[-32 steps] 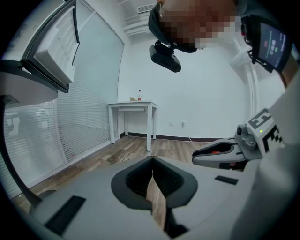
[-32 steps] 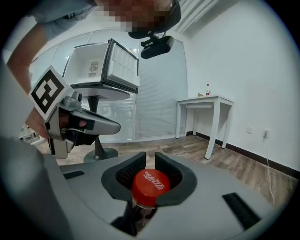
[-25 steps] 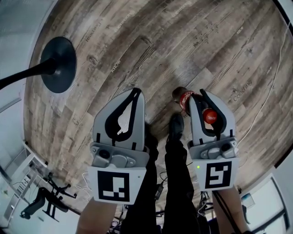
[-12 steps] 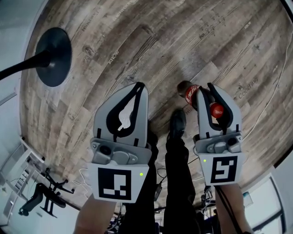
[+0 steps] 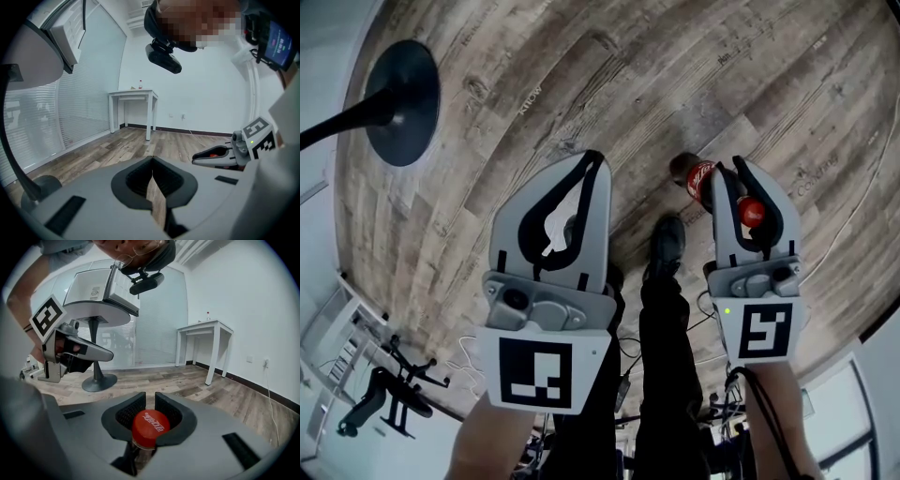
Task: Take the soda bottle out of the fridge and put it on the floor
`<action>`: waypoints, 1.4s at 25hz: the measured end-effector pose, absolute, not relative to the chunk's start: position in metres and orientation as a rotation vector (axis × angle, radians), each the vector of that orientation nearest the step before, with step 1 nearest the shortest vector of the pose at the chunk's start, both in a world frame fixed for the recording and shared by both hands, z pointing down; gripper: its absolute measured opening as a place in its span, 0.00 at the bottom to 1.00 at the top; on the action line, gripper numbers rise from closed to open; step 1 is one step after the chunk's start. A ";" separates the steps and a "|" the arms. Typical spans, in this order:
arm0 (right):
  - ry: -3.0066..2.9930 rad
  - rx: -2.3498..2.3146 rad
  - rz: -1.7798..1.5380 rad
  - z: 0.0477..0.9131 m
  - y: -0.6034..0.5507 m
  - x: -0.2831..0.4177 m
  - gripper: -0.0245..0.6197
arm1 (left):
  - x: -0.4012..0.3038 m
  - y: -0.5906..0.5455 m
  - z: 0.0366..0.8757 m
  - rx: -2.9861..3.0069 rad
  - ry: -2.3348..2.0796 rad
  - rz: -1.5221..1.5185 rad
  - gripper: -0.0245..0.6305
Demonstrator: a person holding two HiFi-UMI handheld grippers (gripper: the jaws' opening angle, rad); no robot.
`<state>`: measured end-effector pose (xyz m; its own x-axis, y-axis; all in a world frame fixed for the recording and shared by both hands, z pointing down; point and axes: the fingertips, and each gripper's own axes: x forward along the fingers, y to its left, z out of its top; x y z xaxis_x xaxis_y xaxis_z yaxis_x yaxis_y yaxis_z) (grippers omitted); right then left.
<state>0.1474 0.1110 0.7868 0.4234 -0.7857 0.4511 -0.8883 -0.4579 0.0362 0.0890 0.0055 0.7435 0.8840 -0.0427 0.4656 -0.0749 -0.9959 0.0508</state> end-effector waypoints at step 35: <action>-1.409 2.345 0.662 0.905 0.116 0.120 0.15 | 0.046 -0.001 0.805 2.891 -0.112 0.803 0.06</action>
